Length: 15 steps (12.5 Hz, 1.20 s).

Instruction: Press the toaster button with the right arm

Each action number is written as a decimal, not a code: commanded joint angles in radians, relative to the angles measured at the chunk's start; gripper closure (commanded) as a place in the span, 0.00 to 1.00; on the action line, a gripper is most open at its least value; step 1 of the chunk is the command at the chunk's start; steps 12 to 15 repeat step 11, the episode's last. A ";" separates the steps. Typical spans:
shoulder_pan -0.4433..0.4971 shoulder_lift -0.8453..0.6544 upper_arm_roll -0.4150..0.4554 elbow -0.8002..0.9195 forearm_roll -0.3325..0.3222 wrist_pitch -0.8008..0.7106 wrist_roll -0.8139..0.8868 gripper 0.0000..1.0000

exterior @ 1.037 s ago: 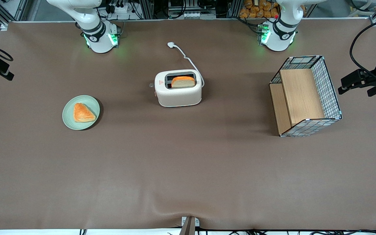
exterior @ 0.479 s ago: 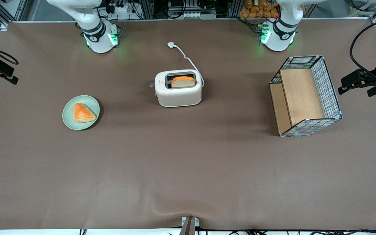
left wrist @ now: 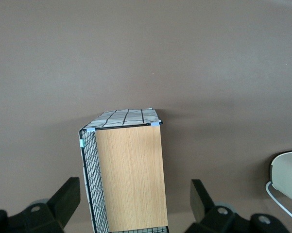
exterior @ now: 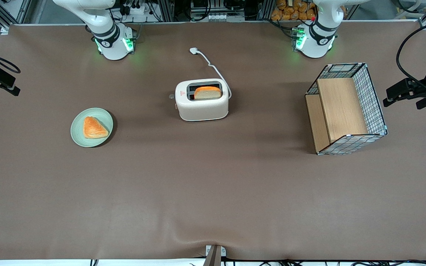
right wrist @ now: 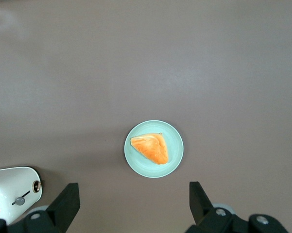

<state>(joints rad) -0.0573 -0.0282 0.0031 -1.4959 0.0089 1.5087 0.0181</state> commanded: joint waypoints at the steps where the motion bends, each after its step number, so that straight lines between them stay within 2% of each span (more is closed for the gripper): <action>1: -0.010 -0.001 0.008 0.009 -0.018 -0.002 -0.013 0.00; 15: -0.012 -0.001 0.008 0.005 -0.007 -0.005 -0.017 0.00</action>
